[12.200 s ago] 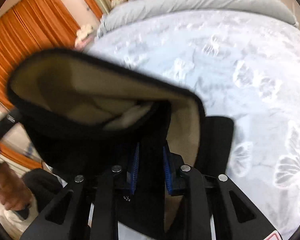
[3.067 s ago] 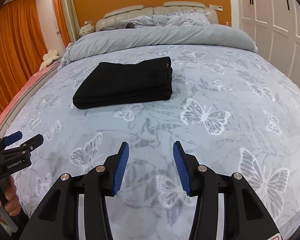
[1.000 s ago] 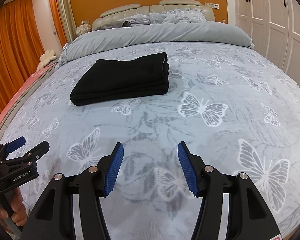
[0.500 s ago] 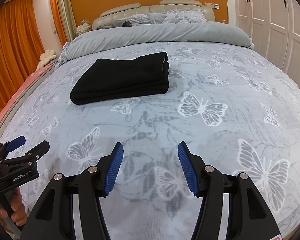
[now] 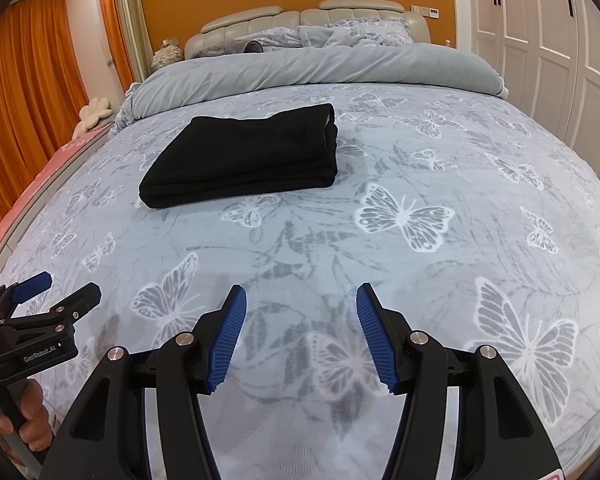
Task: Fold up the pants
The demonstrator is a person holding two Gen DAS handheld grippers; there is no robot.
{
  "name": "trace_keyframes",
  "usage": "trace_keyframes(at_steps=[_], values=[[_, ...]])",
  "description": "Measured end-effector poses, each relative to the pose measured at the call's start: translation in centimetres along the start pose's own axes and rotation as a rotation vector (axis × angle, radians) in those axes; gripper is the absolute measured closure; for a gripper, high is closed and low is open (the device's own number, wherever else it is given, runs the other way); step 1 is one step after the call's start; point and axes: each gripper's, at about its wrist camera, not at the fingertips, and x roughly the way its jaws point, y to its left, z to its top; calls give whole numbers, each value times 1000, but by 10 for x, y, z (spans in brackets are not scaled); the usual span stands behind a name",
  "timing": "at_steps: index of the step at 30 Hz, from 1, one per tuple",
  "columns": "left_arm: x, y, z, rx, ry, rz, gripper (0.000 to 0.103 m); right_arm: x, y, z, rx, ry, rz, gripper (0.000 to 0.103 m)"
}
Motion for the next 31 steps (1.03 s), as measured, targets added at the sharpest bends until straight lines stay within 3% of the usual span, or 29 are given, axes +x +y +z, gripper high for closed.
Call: trace_keyframes(at_steps=[23, 26, 31], values=[[0, -1, -2, -19, -32, -3, 5, 2, -1, -2, -19, 11, 0, 46], [5, -6, -2, 22, -5, 30, 5, 3, -1, -3, -18, 12, -3, 46], [21, -7, -7, 22, 51, 0, 5, 11, -6, -8, -24, 20, -28, 39]])
